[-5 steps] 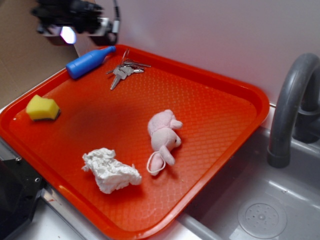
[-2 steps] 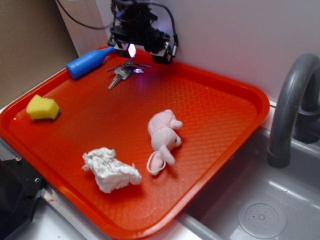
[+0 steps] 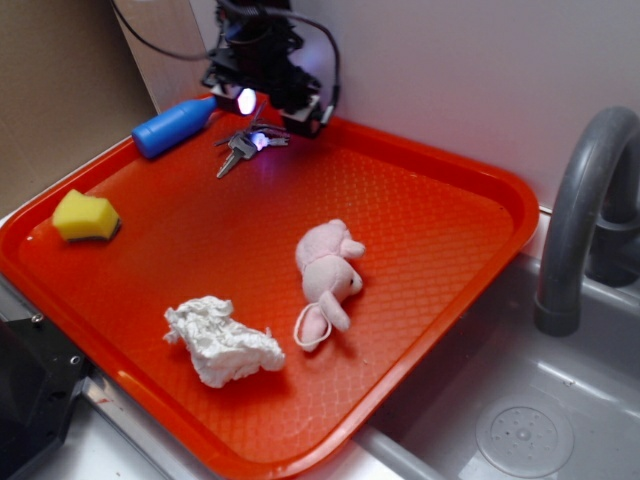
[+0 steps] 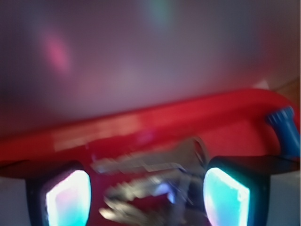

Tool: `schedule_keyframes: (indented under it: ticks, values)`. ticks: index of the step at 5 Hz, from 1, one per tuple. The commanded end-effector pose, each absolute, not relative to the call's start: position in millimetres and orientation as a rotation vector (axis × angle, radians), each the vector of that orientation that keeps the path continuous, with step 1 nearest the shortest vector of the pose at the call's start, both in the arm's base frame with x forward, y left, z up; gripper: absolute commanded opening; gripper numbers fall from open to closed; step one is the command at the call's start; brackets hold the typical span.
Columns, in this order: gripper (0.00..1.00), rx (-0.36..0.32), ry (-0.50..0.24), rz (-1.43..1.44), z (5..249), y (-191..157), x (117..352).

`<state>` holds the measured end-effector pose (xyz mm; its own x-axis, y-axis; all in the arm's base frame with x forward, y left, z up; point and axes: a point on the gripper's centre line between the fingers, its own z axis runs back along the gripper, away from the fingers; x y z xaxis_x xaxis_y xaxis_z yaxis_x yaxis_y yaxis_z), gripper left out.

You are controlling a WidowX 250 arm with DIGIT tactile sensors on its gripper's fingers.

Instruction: Grab the silver keys.

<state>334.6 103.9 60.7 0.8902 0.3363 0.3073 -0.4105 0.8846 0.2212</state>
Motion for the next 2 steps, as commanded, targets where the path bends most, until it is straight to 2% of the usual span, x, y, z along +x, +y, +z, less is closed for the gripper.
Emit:
schedule_keyframes:
  ticks: [1,2]
  values:
    - [1.00,0.291,-0.321,0.464,87,129,331]
    - [1.00,0.216,-0.313,0.443,74,120,338]
